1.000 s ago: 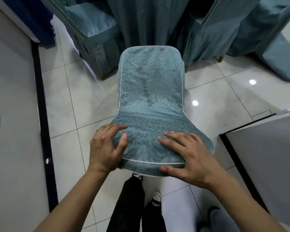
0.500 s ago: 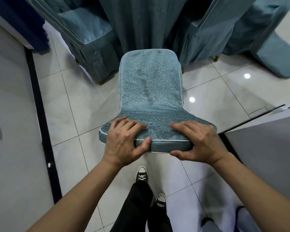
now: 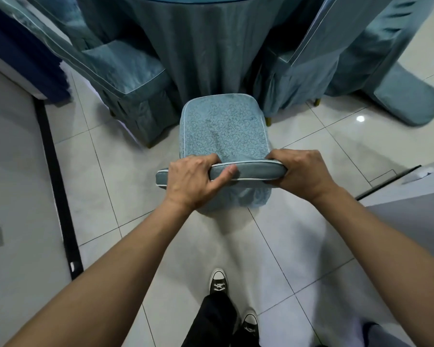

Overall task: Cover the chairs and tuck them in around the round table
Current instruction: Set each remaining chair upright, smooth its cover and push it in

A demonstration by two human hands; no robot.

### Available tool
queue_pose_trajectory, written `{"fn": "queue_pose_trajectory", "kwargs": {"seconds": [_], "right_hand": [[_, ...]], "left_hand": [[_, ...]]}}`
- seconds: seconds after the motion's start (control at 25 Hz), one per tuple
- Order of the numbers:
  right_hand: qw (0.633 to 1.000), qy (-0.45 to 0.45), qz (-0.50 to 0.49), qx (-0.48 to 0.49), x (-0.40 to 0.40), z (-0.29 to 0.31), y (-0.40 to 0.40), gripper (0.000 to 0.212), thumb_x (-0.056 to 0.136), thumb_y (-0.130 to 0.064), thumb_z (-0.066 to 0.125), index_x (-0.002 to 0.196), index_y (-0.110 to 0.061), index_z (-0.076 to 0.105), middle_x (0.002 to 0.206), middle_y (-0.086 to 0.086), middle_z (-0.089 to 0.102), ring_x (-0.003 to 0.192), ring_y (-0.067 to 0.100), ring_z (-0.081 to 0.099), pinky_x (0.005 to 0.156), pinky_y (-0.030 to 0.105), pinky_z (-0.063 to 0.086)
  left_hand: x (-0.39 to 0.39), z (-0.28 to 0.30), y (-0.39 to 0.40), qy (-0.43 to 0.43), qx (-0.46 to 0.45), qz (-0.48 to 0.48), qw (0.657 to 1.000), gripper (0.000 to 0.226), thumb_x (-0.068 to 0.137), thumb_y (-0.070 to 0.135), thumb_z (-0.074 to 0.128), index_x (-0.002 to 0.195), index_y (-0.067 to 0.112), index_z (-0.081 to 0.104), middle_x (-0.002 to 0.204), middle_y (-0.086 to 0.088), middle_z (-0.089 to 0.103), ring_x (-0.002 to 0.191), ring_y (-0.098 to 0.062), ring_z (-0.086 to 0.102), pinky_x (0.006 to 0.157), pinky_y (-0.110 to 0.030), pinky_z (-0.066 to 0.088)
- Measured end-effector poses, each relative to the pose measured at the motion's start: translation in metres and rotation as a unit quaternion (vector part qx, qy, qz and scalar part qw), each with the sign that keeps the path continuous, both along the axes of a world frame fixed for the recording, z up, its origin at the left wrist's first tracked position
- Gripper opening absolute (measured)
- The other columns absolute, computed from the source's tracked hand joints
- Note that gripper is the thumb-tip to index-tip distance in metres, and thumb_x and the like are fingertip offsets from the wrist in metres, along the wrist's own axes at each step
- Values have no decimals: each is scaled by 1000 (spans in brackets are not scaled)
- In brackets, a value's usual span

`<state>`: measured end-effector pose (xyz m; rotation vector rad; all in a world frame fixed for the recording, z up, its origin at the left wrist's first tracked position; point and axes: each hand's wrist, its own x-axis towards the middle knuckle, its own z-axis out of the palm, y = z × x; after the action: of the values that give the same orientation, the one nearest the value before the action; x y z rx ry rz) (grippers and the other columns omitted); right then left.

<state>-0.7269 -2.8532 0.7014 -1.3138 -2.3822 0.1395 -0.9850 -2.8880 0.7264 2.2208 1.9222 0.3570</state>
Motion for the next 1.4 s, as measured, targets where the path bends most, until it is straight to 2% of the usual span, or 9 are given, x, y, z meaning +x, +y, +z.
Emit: {"fn": "queue_pose_trajectory", "kwargs": {"seconds": [0.08,0.24,0.36,0.48,0.68,0.84,1.12,1.28,1.4], "right_hand": [[1000,-8,-7,-2,-2,1,17,36,74,-54,72,83,-19,69,72,-1,70,63,27,67,52,34,49],[1000,-7,-17,1,-9,5,47,36,75,-53,64,79,-18,68,68,-1,68,60,25,64,51,32,47],[1000,-18,-14,-11,-11,9,68,33,73,-45,78,79,-14,67,68,2,68,60,28,65,52,36,50],[1000,-17,-4,1,-10,8,77,32,70,-39,85,75,-14,67,65,1,67,56,27,63,48,36,49],[1000,-18,5,4,-15,9,106,35,71,-43,84,74,-13,67,63,2,66,54,29,63,47,39,50],[1000,-4,1,13,-21,9,145,37,74,-49,75,72,-14,63,61,1,63,54,29,61,47,37,49],[999,10,12,35,-19,4,221,38,65,-39,88,68,-12,62,58,2,61,50,28,60,42,33,44],[999,26,8,18,-16,6,279,39,64,-38,88,67,-12,60,57,3,62,51,31,60,43,35,45],[999,36,34,12,-16,6,313,40,65,-37,89,66,-12,58,56,4,61,50,30,59,43,35,46]], "left_hand": [[0,3,16,2,-2,12,1000,78,81,79,14,79,20,65,72,-2,68,75,-28,64,59,-34,27],[-3,7,47,1,-3,17,1000,79,80,79,12,79,20,65,71,-1,66,74,-27,64,60,-34,30],[-5,8,68,1,0,23,1000,79,80,79,14,81,22,68,70,-1,67,73,-27,64,60,-34,32],[-5,5,75,5,11,28,1000,76,80,78,18,77,22,69,68,0,67,70,-24,64,58,-32,25],[-9,5,103,3,15,34,999,73,80,75,21,75,20,69,68,-1,68,70,-25,64,58,-32,24],[-14,3,143,-4,29,37,999,71,81,73,22,74,19,68,67,-2,66,69,-29,64,57,-33,29],[-10,1,221,9,49,59,997,71,79,69,22,75,17,70,68,-5,69,71,-30,65,60,-32,26],[-5,3,276,8,57,78,995,69,82,66,20,67,14,62,64,-9,66,72,-37,63,60,-33,28],[-3,7,309,-6,48,91,995,64,85,65,17,62,20,56,63,-11,63,72,-39,62,61,-36,34]]}}
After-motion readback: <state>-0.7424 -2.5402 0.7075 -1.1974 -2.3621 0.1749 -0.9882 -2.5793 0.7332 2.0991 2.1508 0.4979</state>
